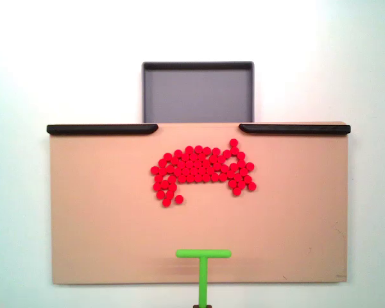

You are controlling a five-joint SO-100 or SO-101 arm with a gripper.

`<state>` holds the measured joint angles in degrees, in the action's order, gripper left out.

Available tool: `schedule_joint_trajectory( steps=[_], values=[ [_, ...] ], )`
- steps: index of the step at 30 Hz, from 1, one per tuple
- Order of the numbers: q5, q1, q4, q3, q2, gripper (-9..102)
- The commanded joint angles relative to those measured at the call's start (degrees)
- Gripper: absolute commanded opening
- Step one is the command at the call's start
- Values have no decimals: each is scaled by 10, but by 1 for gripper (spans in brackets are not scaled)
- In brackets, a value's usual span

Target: Push granules from bottom to the grey container

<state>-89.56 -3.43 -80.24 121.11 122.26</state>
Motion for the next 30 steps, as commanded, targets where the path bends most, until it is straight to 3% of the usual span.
schedule_joint_trajectory(
  steps=[1, 30],
  values=[
    [4, 5, 5, -4, 5, 0],
    [14, 20, 5, -4, 6, 0]
  ],
)
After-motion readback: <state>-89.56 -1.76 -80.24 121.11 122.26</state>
